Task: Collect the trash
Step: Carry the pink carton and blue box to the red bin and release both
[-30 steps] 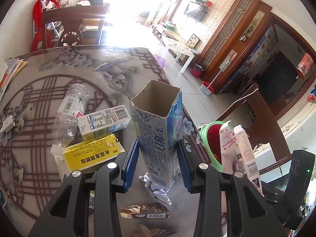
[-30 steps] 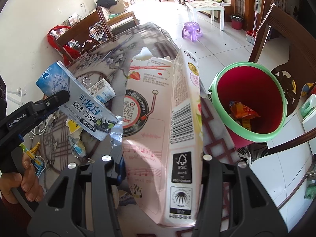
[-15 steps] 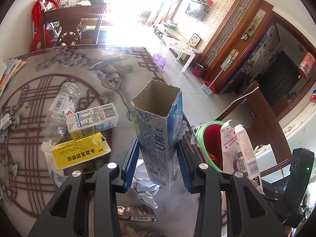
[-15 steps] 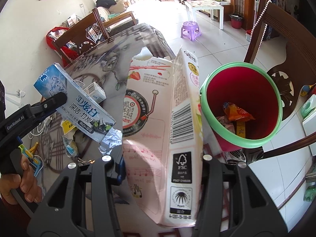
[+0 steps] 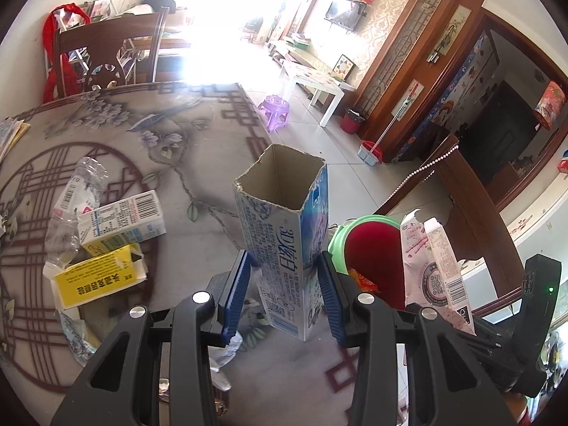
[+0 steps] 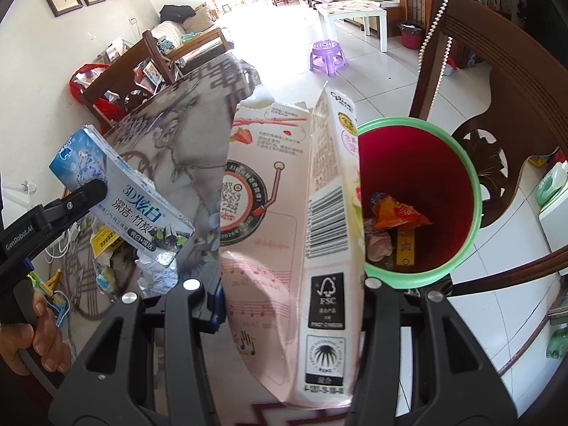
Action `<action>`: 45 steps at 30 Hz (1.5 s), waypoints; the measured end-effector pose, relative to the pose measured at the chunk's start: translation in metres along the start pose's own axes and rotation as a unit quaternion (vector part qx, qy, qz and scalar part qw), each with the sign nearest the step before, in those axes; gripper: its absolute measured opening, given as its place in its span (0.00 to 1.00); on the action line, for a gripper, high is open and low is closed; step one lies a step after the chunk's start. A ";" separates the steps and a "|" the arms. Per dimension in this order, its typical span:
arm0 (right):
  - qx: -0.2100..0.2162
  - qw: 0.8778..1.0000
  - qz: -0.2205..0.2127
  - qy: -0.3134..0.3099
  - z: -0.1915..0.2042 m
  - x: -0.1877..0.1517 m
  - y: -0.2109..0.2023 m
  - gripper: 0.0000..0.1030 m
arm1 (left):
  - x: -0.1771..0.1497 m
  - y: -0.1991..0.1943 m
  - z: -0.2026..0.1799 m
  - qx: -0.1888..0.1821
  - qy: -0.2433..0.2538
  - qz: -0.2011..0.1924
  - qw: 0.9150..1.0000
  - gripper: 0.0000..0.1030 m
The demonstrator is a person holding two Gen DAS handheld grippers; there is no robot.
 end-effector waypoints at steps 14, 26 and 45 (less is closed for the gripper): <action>-0.030 0.999 -0.014 0.031 -0.081 0.038 -0.002 0.45 | 0.006 0.038 -0.068 -0.019 0.028 0.027 0.999 0.36; -0.070 0.995 -0.018 0.067 -0.140 0.051 0.000 0.65 | 0.013 0.074 -0.131 -0.054 0.092 0.057 0.993 0.36; -0.114 0.984 -0.083 0.106 -0.160 0.039 -0.059 0.68 | 0.031 0.094 -0.212 -0.124 0.152 0.054 0.979 0.75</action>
Point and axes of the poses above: each gripper's, at about its wrist camera, not at the fingertips, and y roughly the way its jaws point, z to its left, x to its top, the point moved 6 cm from there along y, roughly the way its jaws point, and after that the axes turned 6 degrees about y, right-handed, at the moved point
